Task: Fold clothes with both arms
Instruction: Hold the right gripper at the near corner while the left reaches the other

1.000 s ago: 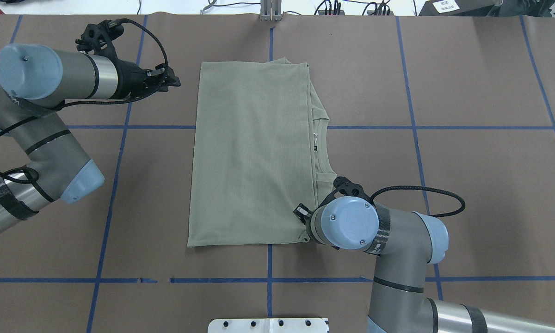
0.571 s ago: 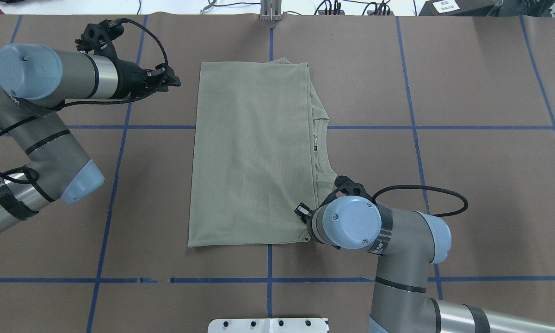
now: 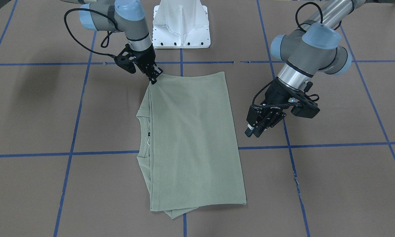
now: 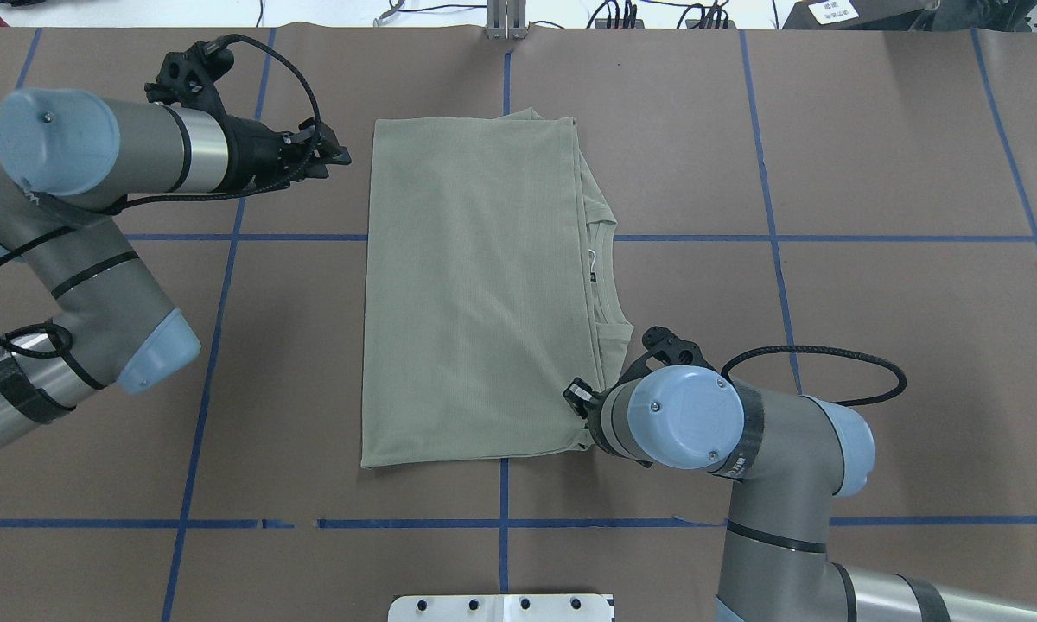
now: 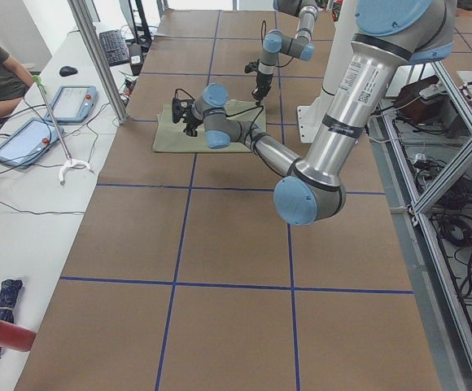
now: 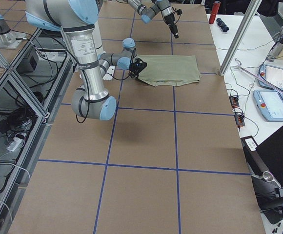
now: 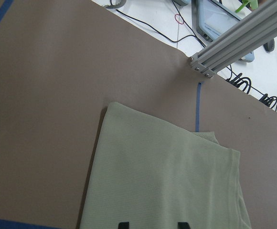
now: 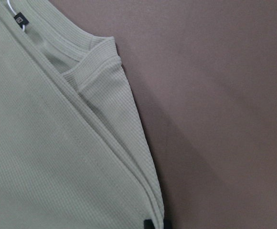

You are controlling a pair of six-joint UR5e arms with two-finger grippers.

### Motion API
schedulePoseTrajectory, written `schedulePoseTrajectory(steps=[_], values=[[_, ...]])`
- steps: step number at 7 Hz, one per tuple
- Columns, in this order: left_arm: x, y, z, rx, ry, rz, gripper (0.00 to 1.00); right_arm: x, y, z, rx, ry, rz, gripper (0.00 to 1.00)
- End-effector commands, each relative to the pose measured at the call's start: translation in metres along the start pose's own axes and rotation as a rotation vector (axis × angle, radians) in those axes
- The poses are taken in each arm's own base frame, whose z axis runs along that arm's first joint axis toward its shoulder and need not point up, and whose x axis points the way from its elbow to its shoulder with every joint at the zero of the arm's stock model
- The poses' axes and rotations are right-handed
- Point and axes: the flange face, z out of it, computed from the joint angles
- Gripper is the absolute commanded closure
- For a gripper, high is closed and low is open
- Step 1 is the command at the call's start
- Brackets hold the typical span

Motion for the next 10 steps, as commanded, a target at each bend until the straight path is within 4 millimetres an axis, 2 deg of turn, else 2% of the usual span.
schedulePoseTrajectory(steps=[1, 2, 3, 4, 6, 7, 8, 9, 10], values=[[-0.010, 0.089, -0.028, -0.060, 0.032, -0.171, 0.49, 0.015, 0.006, -0.010, -0.018, -0.001, -0.013, 1.00], [-0.033, 0.144, -0.042, -0.075, 0.015, -0.210, 0.43, 0.025, 0.011, -0.011, -0.026, 0.006, -0.021, 1.00], [-0.052, 0.186, -0.047, -0.088, -0.013, -0.264, 0.41, 0.027, 0.013, -0.010, -0.028, 0.009, -0.022, 1.00], [-0.064, 0.228, -0.041, -0.098, -0.039, -0.277, 0.40, 0.027, 0.014, -0.010, -0.029, 0.010, -0.021, 1.00], [-0.070, 0.286, -0.031, -0.151, -0.122, -0.314, 0.39, 0.026, 0.014, -0.017, -0.035, -0.003, -0.023, 1.00], [-0.077, 0.305, -0.027, -0.157, -0.137, -0.301, 0.39, 0.027, 0.013, -0.017, -0.034, 0.000, -0.022, 1.00], [-0.077, 0.309, -0.027, -0.162, -0.138, -0.299, 0.40, 0.029, 0.012, -0.016, -0.032, 0.003, -0.022, 1.00], [-0.084, 0.325, -0.023, -0.182, -0.157, -0.288, 0.40, 0.028, 0.014, -0.016, -0.034, 0.002, -0.023, 1.00], [-0.085, 0.331, -0.023, -0.190, -0.160, -0.285, 0.41, 0.029, 0.013, -0.016, -0.033, 0.003, -0.023, 1.00]])
